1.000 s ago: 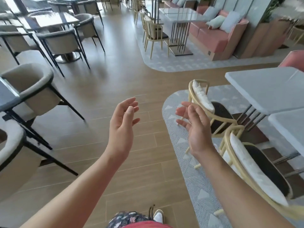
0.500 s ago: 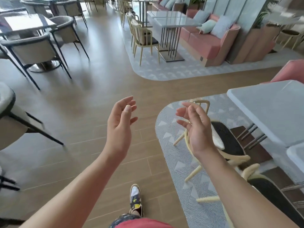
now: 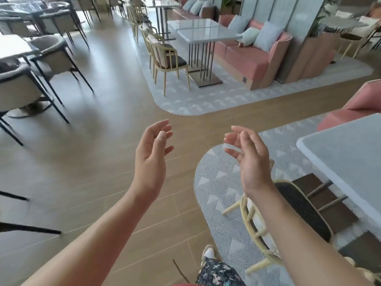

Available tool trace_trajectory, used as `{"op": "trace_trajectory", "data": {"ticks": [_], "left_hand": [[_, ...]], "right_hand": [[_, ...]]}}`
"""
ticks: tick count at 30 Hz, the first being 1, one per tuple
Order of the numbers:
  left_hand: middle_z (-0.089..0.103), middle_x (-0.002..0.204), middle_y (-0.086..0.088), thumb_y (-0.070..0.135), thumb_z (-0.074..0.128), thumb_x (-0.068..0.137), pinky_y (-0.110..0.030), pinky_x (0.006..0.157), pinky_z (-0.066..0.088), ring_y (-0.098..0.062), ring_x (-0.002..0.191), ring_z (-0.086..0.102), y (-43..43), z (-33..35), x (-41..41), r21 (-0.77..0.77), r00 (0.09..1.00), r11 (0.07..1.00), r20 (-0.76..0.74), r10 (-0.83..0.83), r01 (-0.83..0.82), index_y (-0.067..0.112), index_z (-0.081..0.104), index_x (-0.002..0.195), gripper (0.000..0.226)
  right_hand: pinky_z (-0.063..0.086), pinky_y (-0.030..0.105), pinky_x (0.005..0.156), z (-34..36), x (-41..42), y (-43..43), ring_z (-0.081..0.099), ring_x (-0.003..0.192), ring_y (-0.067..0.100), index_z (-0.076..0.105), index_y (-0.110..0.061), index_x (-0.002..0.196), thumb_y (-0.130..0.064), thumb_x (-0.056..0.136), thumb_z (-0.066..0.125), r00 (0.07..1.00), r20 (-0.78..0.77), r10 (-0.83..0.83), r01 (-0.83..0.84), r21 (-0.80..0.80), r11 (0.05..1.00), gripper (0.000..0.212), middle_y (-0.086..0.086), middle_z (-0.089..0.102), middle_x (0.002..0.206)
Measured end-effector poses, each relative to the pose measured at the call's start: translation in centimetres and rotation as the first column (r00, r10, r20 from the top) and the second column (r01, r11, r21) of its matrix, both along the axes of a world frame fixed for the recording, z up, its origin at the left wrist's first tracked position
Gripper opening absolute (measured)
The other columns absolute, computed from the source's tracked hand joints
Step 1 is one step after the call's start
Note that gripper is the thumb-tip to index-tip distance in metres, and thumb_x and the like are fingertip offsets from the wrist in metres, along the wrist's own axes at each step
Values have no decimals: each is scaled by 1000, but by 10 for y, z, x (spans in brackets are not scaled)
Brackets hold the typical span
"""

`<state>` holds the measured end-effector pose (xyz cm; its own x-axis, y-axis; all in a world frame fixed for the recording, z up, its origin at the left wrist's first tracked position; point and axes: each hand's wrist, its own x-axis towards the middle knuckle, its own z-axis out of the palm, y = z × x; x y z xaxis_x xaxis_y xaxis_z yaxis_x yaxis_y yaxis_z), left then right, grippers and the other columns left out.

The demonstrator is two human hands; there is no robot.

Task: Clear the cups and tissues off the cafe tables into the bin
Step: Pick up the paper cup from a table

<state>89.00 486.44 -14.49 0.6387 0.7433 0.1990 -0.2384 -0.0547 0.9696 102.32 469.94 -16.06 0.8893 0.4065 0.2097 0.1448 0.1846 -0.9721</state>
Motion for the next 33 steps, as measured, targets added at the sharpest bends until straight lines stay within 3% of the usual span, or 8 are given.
{"op": "trace_trajectory", "data": {"ticks": [3, 9, 20, 27, 33], "left_hand": [[69, 126, 1, 35, 48, 98, -43, 97, 56, -16, 122, 64, 30, -8, 59, -1, 1000, 1000, -4, -20, 20, 27, 65, 122, 31], [69, 126, 3, 35, 47, 98, -44, 98, 56, -15, 122, 64, 92, -24, 196, 16, 999, 999, -21, -30, 31, 27, 65, 123, 32], [70, 125, 5, 36, 48, 98, -41, 96, 56, -14, 121, 64, 196, -14, 427, -17, 1000, 1000, -20, -15, 14, 27, 64, 124, 33], [69, 127, 3, 35, 47, 99, -42, 97, 55, -15, 122, 64, 269, -30, 560, -32, 998, 998, -11, -55, 55, 27, 64, 124, 31], [69, 127, 2, 34, 46, 100, -44, 98, 56, -15, 121, 64, 357, -41, 696, -33, 993, 993, 0, -115, 115, 25, 64, 126, 32]], "right_hand": [[57, 48, 96, -12, 54, 30, 70, 109, 20, 71, -25, 116, -55, 94, 56, 1000, -19, -13, 13, 4, 1000, 40, 4, 72, 109], [57, 43, 94, -32, 192, 96, 69, 107, 20, 71, -22, 115, -45, 99, 53, 998, -65, -24, 26, 33, 999, 34, 7, 72, 108], [58, 49, 98, -11, 424, 198, 68, 112, 26, 69, -17, 119, -45, 101, 52, 998, -55, -7, 8, 10, 1000, 38, 8, 72, 108], [57, 54, 100, -26, 547, 258, 68, 113, 29, 71, -21, 115, -52, 98, 54, 996, -57, -68, 67, -17, 998, 39, 9, 72, 109], [56, 56, 99, -33, 669, 340, 68, 114, 31, 70, -19, 118, -46, 101, 52, 993, -25, -118, 117, -51, 992, 36, 9, 72, 110]]}}
